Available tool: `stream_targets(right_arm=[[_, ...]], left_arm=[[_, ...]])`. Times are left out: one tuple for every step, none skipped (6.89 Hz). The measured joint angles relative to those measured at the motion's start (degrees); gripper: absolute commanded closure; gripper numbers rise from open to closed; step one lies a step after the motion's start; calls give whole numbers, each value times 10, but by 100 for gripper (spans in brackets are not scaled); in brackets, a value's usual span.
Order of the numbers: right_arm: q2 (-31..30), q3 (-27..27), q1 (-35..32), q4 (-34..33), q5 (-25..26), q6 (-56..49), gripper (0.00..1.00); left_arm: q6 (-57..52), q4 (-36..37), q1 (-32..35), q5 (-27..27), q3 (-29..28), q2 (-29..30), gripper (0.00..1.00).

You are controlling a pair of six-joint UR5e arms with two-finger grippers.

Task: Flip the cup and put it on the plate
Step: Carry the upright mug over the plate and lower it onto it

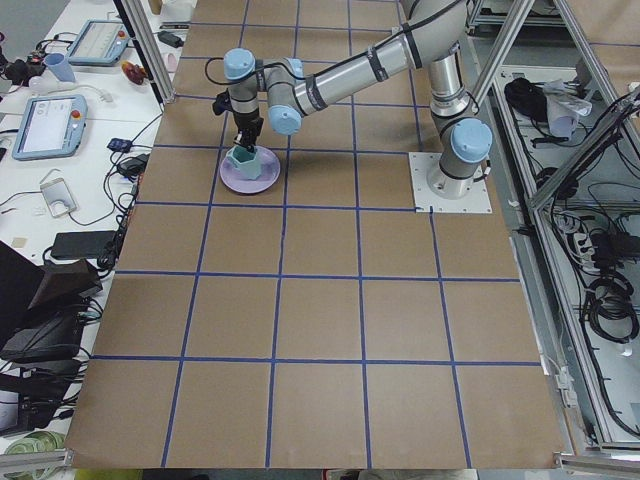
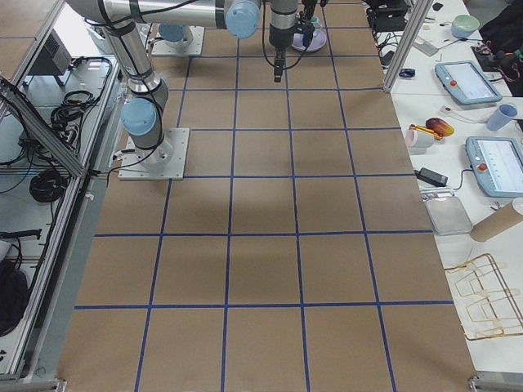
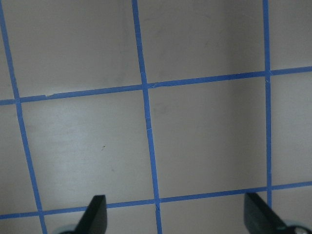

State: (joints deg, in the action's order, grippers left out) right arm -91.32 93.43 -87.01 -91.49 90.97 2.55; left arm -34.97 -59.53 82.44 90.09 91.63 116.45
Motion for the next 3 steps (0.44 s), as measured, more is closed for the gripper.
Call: stream_targets(right_arm=[[0, 0, 0, 0, 0, 0, 0], [0, 0, 0, 0, 0, 0, 0], [0, 0, 0, 0, 0, 0, 0]], left_arm=[[1, 7, 0, 0, 8, 1, 27], [1, 12, 0, 0, 13, 1, 25], [1, 15, 0, -2, 15, 0, 19]])
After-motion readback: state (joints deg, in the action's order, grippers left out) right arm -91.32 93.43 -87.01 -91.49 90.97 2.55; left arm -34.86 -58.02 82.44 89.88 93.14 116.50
